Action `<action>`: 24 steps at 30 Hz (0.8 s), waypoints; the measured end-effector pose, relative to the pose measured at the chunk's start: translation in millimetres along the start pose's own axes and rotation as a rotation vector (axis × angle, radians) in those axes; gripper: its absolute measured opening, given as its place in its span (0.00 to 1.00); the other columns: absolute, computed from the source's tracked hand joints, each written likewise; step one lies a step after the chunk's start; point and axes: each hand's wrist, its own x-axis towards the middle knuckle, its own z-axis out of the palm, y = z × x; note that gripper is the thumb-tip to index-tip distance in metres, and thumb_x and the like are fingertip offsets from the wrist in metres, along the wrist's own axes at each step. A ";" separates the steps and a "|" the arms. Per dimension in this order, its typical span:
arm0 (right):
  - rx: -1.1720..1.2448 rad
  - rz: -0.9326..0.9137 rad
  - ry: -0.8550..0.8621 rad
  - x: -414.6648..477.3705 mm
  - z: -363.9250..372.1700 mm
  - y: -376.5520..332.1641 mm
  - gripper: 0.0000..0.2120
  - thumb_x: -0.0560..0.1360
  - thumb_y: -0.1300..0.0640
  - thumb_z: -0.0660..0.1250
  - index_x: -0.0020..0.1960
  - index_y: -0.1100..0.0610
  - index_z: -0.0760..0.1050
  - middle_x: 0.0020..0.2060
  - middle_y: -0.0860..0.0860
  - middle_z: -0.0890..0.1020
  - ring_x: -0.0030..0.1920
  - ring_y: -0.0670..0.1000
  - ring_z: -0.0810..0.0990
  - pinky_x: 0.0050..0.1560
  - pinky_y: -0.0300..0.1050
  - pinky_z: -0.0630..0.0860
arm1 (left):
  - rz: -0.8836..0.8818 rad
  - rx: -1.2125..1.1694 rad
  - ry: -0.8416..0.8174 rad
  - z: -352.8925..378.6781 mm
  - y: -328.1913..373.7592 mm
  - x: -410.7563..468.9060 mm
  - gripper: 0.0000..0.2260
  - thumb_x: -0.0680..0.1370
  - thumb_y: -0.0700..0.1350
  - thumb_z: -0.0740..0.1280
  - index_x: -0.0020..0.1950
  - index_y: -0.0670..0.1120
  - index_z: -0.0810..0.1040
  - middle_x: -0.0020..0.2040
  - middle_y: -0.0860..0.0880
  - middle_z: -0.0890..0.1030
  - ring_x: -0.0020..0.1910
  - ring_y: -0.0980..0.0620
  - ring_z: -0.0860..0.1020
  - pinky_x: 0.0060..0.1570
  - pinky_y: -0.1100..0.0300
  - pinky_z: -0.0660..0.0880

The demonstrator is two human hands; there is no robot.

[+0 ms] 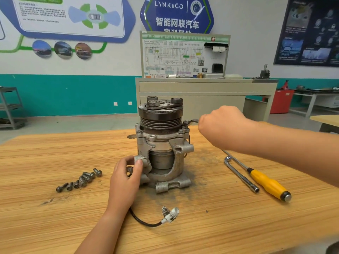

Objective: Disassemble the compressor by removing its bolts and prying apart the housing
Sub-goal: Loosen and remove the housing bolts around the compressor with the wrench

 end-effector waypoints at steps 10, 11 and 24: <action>0.070 -0.005 0.055 7.8 24.3 8.6 0.19 0.80 0.54 0.47 0.66 0.64 0.63 0.27 0.51 0.63 0.26 0.48 0.62 0.24 0.41 0.60 | -0.004 -0.007 0.003 -0.1 0.7 0.0 0.09 0.78 0.50 0.62 0.55 0.50 0.75 0.52 0.56 0.77 0.54 0.54 0.75 0.51 0.56 0.71; 0.049 -0.006 0.047 8.5 26.7 8.9 0.21 0.80 0.56 0.47 0.69 0.65 0.58 0.27 0.51 0.62 0.25 0.49 0.62 0.23 0.41 0.60 | -0.006 -0.010 0.004 -0.4 1.2 0.3 0.08 0.78 0.49 0.62 0.55 0.51 0.75 0.51 0.57 0.76 0.54 0.54 0.75 0.51 0.55 0.72; 0.068 -0.066 0.266 92.0 51.6 30.1 0.14 0.77 0.68 0.55 0.60 0.60 0.69 0.33 0.50 0.73 0.35 0.52 0.74 0.26 0.41 0.62 | -0.011 -0.002 -0.028 -0.7 -1.4 2.8 0.05 0.78 0.49 0.61 0.53 0.52 0.74 0.50 0.58 0.76 0.53 0.55 0.75 0.46 0.62 0.68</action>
